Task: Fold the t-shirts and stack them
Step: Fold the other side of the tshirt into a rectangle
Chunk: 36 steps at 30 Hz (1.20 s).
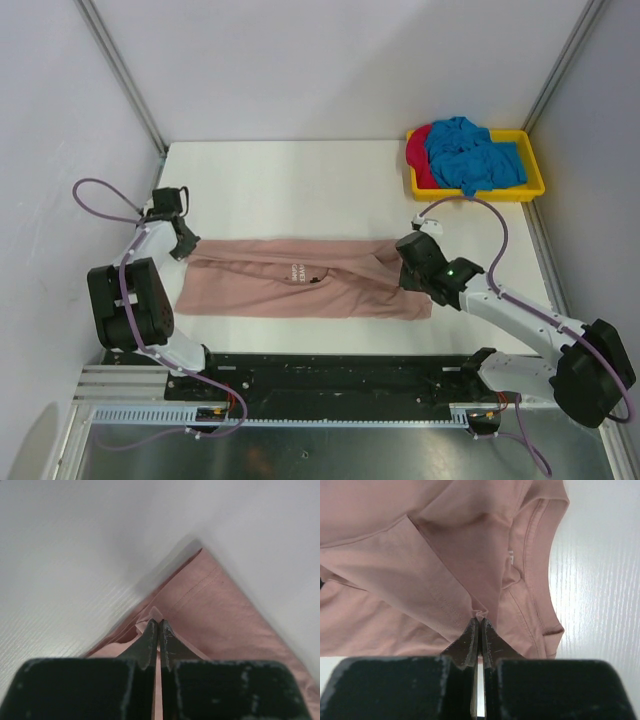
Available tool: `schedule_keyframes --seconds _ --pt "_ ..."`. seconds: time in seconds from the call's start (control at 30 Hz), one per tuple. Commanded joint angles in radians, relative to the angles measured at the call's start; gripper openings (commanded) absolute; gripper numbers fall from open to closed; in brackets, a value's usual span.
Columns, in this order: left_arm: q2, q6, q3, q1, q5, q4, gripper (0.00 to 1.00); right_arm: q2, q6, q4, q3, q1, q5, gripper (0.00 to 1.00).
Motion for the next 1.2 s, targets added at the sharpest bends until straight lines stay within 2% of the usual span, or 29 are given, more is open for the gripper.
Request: schedule_keyframes --seconds 0.0,0.13,0.23,0.4,0.47,0.63,0.87,1.0,1.17 --pt "-0.028 -0.025 -0.018 0.016 0.006 0.014 0.0 -0.015 0.029 -0.002 -0.035 0.007 0.009 0.0" --pt "-0.017 -0.039 -0.036 0.021 0.022 0.014 0.02 0.005 0.032 0.025 -0.059 0.008 -0.012 0.0" --pt "-0.026 -0.047 -0.045 0.028 0.027 0.014 0.15 0.02 0.024 0.039 -0.065 0.007 -0.033 0.08" --pt "-0.072 -0.037 -0.036 0.037 0.035 0.015 0.47 -0.013 -0.008 0.07 -0.065 0.005 -0.073 0.34" --pt "-0.09 -0.024 -0.026 0.037 0.052 0.014 0.52 -0.033 -0.021 0.083 -0.062 0.004 -0.087 0.4" --pt "-0.116 -0.003 -0.012 0.018 0.129 0.015 0.5 -0.027 -0.051 0.147 -0.055 -0.019 -0.116 0.43" --pt "-0.087 0.014 -0.001 -0.101 0.21 0.023 0.39 0.144 -0.106 0.326 0.009 -0.075 -0.196 0.43" --pt "-0.055 -0.016 -0.017 -0.144 0.196 0.027 0.35 0.251 -0.133 0.375 0.067 -0.077 -0.209 0.43" --pt "-0.036 -0.055 -0.058 -0.139 0.107 0.031 0.32 0.345 -0.154 0.415 0.111 -0.085 -0.228 0.44"
